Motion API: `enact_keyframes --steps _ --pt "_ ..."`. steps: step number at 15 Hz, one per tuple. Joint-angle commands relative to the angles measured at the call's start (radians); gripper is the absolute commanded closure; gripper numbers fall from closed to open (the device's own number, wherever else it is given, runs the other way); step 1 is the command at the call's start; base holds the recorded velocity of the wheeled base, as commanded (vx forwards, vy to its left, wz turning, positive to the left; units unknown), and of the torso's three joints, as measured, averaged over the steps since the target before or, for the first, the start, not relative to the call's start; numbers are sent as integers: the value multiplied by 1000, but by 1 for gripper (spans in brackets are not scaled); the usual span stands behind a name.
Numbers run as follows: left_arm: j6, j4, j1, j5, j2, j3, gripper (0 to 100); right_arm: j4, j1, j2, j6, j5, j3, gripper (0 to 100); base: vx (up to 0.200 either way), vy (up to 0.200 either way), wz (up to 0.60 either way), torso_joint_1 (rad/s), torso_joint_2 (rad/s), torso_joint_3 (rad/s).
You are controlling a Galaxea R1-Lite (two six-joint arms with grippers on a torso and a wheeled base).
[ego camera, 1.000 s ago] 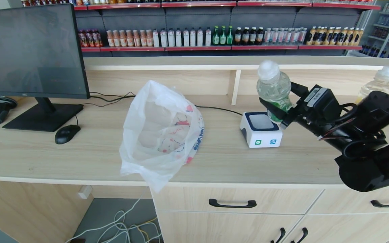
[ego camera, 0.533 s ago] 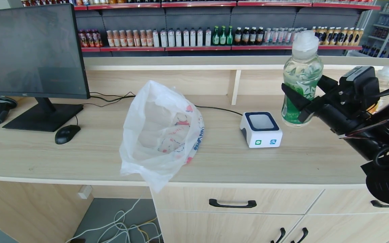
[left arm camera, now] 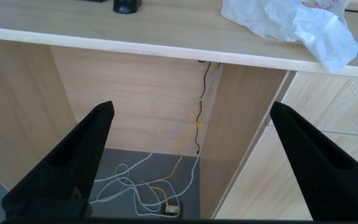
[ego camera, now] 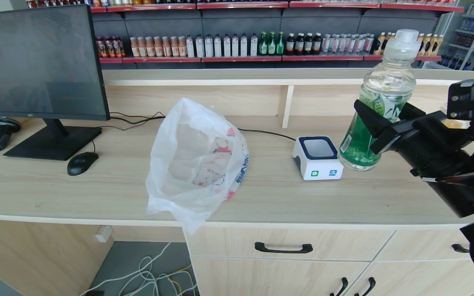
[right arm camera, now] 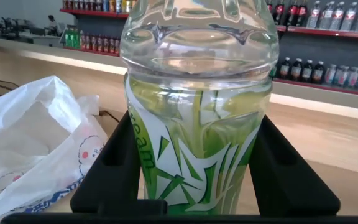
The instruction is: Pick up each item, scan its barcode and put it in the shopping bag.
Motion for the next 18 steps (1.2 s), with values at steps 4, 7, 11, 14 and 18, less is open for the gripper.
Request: enact_keyframes --steps 4,7,11,14,18 --pt "0 0 -1 0 0 0 0 -2 17 3 25 -11 -9 100 0 0 0 0 0 0" --pt "3 0 -1 -1 0 0 0 -2 18 16 28 -11 -27 100 -67 0 0 1 2 1" --pt "1 0 -1 -1 0 0 0 -2 25 13 42 -11 -19 100 -200 0 0 6 2 1" --pt "1 0 -1 -1 0 0 0 -2 26 14 48 -11 -21 100 0 0 0 0 0 0" --pt "1 0 -1 -1 0 0 0 -2 52 16 48 -11 -32 100 0 0 0 0 0 0"
